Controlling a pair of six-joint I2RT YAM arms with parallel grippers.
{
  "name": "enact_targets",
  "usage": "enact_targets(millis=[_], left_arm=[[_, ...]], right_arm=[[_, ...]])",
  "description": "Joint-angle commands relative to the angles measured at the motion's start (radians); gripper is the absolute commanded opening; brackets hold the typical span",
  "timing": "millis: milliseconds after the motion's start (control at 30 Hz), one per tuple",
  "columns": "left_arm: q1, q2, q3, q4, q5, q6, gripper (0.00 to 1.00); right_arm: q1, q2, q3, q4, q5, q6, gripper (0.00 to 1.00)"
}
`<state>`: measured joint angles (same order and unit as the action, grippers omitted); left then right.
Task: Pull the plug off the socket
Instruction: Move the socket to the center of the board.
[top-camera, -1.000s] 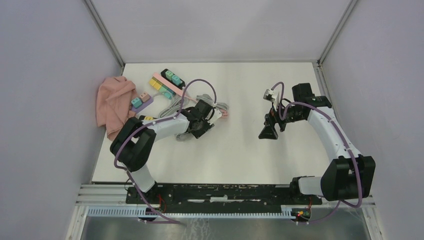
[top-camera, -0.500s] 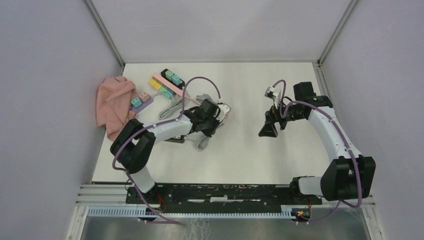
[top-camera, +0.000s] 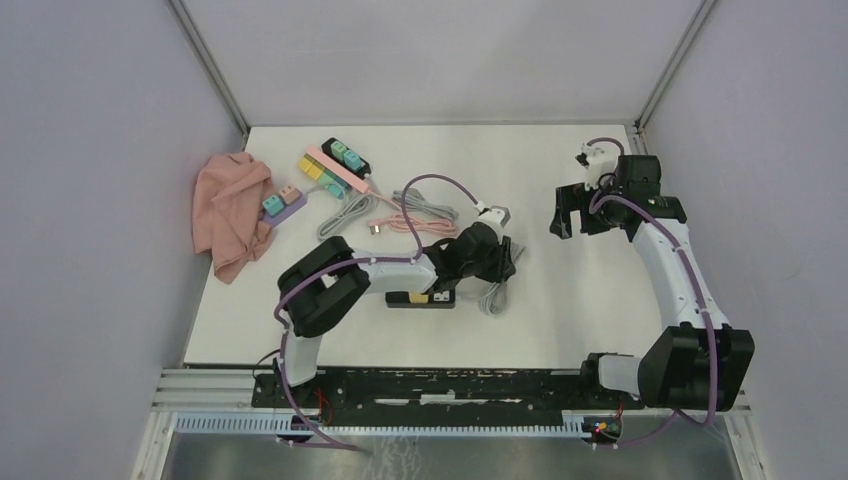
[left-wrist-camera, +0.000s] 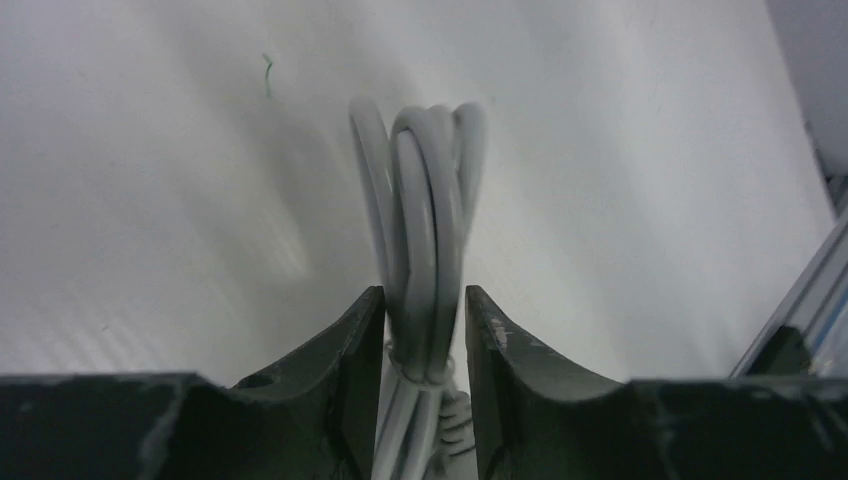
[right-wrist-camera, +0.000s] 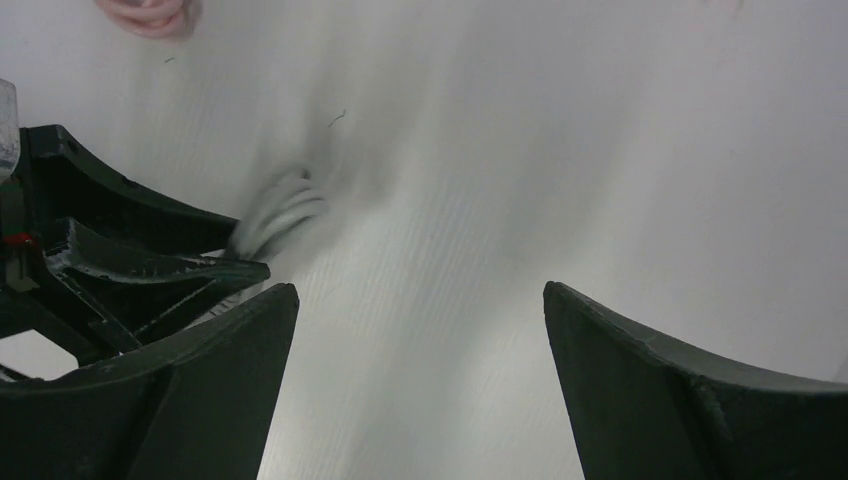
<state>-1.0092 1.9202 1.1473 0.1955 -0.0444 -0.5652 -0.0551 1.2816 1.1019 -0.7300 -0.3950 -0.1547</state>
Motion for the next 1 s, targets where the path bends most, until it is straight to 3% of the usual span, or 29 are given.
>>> enact_targets(millis=[0,100,233,533,667,733,800,967], left_arm=[[-0.016,0.076,0.141,0.187,-0.028,-0.151,0.51],[-0.021,0.085,0.178,0.205,0.033,-0.129,0.64],[-0.025,-0.043,0.047,0.289,0.038,-0.026,0.74],[-0.024,-0.532,-0.323,0.236,0.049,0.432,0.77],[-0.024,-0.737,-0.498,0.187,-0.013,0.556,0.80],[-0.023,-0.818,-0.584,0.189,-0.077,0.572,0.88],[-0.023,-0.887,-0.653,0.180,-0.157,0.570,0.95],[-0.019,-1.044,-0.766,0.138,-0.241,0.566,0.99]], right_arm=[[-0.024,-0.033,0.000,0.070,0.108,0.078,0.99],[-0.025,-0.035,0.002,0.067,0.095,0.075,0.99],[-0.025,-0.040,0.005,0.045,0.004,0.039,0.99],[-0.023,-0.046,0.013,-0.054,-0.400,-0.119,1.00],[-0.024,-0.053,0.006,-0.094,-0.536,-0.205,1.00],[-0.023,-0.054,-0.002,-0.111,-0.604,-0.248,1.00],[-0.024,-0.055,-0.015,-0.148,-0.704,-0.337,1.00],[-0.022,-0.053,-0.027,-0.395,-0.902,-0.714,1.00]])
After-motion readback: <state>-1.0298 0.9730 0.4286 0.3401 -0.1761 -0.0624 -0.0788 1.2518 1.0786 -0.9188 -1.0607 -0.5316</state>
